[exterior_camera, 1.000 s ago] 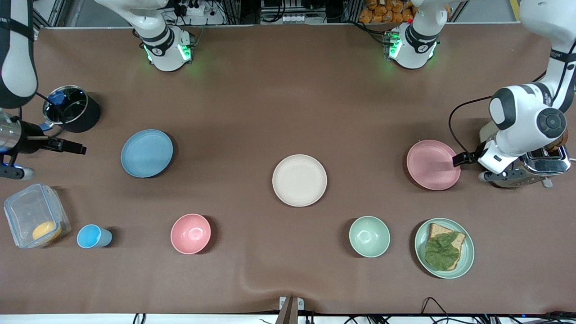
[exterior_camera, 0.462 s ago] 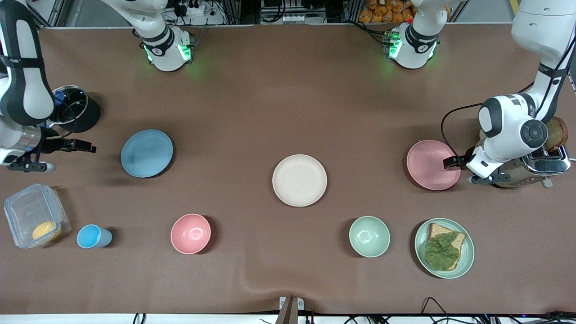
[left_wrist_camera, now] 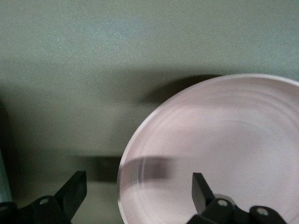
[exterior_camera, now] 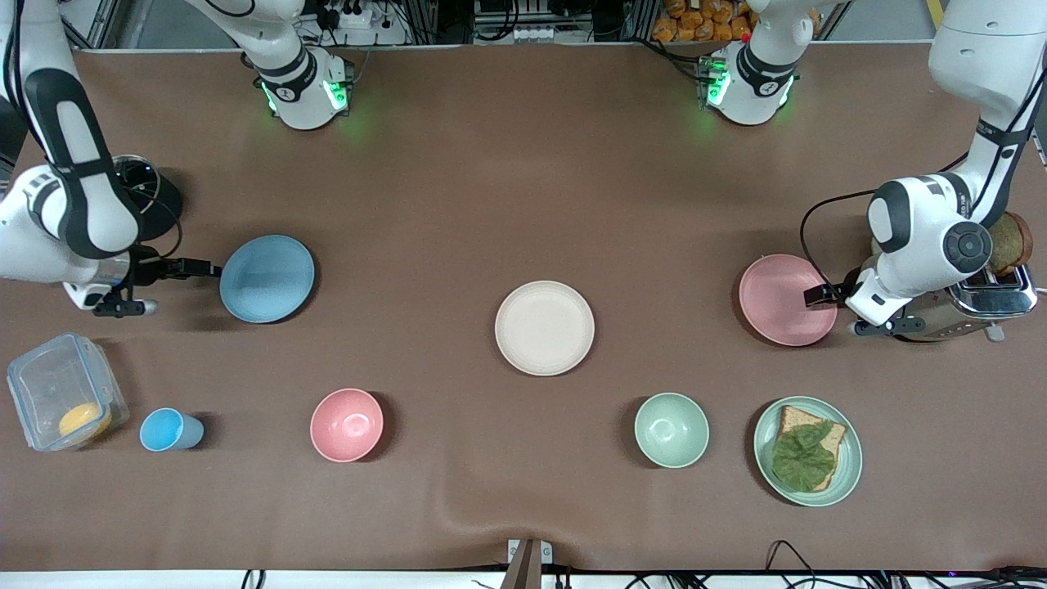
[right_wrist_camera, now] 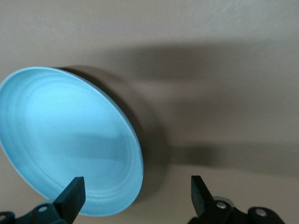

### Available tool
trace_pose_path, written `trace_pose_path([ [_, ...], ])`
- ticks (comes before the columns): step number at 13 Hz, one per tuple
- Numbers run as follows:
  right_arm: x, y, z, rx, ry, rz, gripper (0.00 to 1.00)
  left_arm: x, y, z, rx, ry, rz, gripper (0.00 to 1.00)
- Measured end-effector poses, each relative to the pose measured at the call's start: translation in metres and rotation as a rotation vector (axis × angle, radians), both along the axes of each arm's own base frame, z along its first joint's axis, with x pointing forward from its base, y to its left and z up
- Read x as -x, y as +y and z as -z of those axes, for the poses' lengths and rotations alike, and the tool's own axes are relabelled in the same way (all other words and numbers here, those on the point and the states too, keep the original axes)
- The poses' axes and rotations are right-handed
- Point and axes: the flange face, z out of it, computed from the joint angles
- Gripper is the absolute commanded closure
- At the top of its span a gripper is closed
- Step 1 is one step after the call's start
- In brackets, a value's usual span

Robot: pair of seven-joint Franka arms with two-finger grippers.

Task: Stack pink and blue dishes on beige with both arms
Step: 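Grip the pink plate with the left gripper while the right gripper grips the blue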

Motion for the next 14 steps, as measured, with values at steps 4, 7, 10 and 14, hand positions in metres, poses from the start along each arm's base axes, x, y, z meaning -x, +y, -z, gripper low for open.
trace_pose_path([
  [4,0.0,0.007,0.025,-0.018,0.018,-0.004,0.41,0.0,0.0,0.001,0.0,0.001,0.0,0.78],
  [7,0.002,0.008,0.032,-0.027,0.026,-0.007,0.87,0.0,0.0,0.001,0.001,0.001,0.002,1.0],
  [10,0.001,0.012,0.033,-0.051,0.024,0.008,1.0,-0.002,0.0,-0.003,0.001,-0.007,0.015,1.0],
  [14,-0.003,0.021,0.03,-0.087,0.053,-0.008,1.0,-0.019,-0.016,-0.033,0.001,-0.069,0.046,1.0],
])
